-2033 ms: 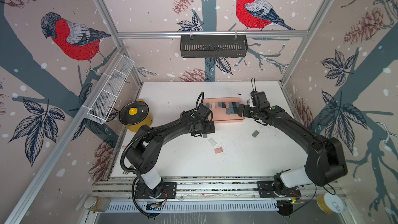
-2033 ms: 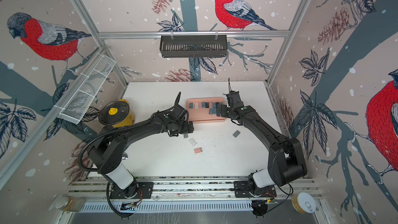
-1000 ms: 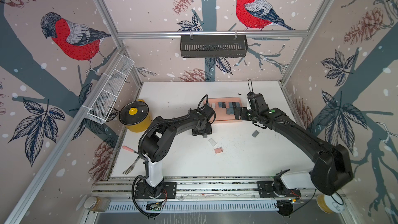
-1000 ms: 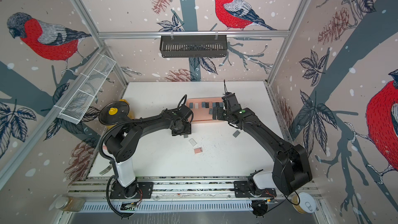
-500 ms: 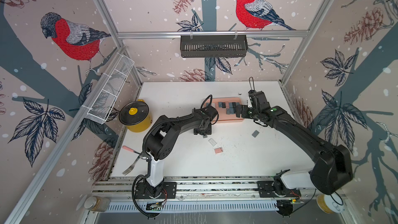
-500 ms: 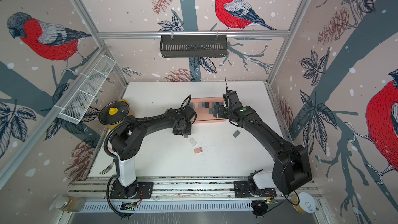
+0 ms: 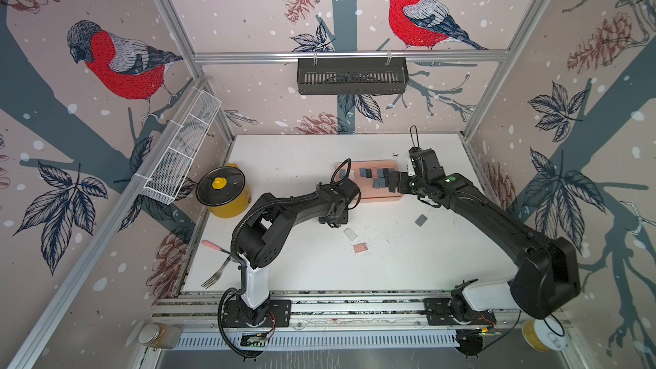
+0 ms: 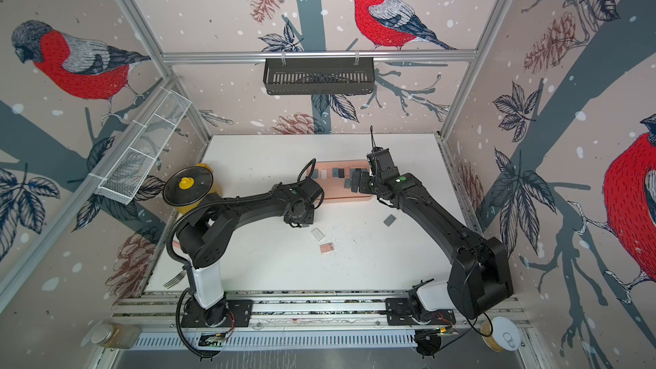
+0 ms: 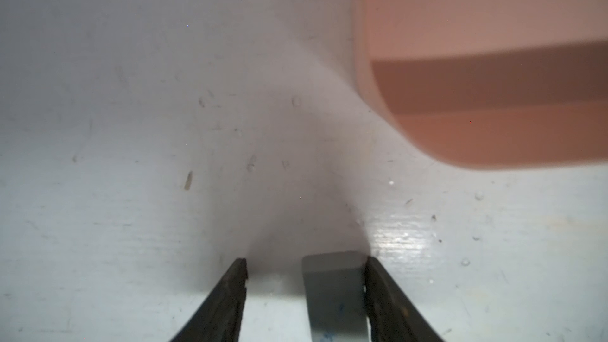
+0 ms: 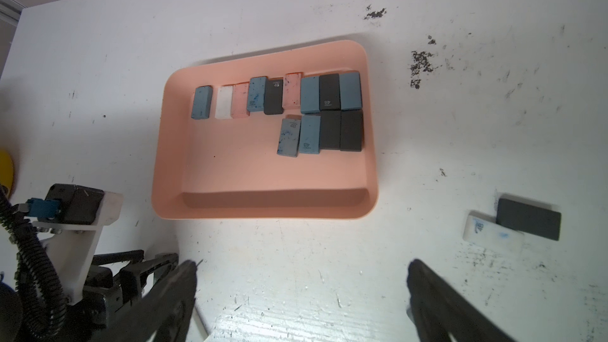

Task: Put the eraser in the storage box
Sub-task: Pick up the eraser from the center of the board.

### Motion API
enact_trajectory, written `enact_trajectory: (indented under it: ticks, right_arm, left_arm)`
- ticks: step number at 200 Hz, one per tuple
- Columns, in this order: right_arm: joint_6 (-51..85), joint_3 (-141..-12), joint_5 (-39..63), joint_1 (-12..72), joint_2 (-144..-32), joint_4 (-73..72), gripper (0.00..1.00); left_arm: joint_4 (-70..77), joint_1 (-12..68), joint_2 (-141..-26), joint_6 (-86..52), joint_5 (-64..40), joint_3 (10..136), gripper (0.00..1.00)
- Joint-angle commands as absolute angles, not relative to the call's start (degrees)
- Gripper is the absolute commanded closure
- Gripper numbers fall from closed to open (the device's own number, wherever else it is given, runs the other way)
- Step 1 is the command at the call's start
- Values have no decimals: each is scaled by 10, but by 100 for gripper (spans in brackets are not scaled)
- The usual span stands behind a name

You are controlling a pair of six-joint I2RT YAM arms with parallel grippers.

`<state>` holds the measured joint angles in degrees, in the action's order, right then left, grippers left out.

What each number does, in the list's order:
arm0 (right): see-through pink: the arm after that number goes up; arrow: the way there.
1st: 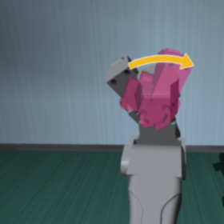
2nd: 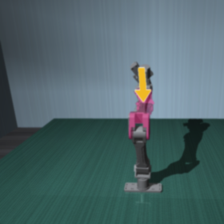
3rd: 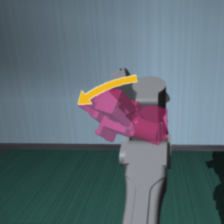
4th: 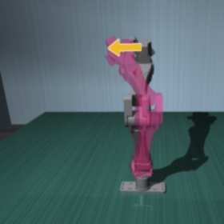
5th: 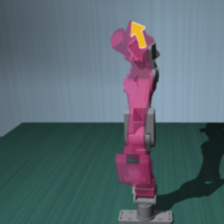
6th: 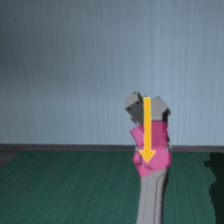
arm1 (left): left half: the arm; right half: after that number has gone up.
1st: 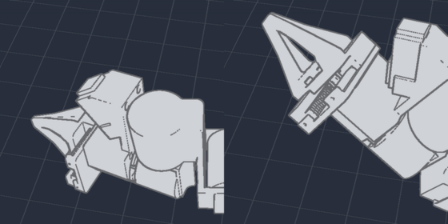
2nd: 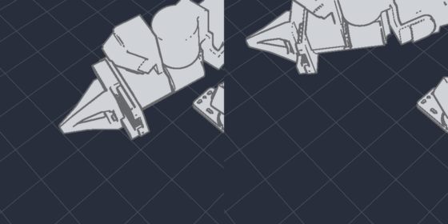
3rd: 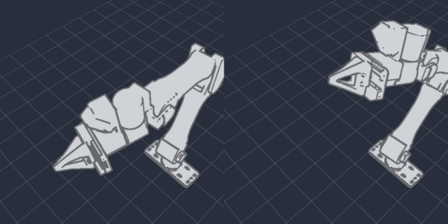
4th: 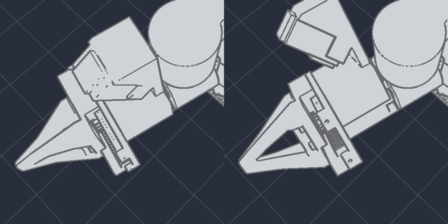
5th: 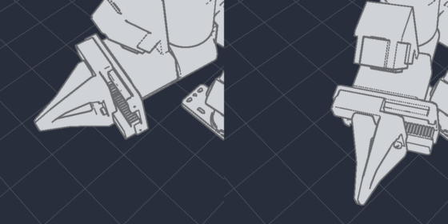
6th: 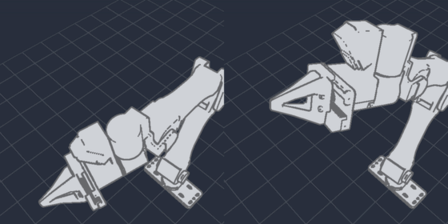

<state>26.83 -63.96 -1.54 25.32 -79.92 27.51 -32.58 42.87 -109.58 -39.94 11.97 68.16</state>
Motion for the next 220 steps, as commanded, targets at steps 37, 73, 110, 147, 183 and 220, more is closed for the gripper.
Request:
enact_trajectory:
  ticks: [37,73,110,147,183,220]
  right_arm:
    - [277,-623,-12,256,-793,266,1]
    - [277,-616,-13,255,-788,267,1]
    - [277,-605,-17,254,-786,260,1]
    - [280,-598,-11,257,-788,252,1]
    - [282,-591,-12,256,-788,245,1]
    - [285,-588,-12,257,-787,244,1]
  left_arm:
    - [-408,429,-1095,-407,76,635,45]
    - [-410,428,-1080,-407,42,627,45]
    - [-415,428,-1072,-411,22,623,45]
    - [-415,428,-1064,-411,6,624,46]
    - [-413,428,-1076,-406,2,633,53]
    - [-409,428,-1081,-402,-8,629,63]
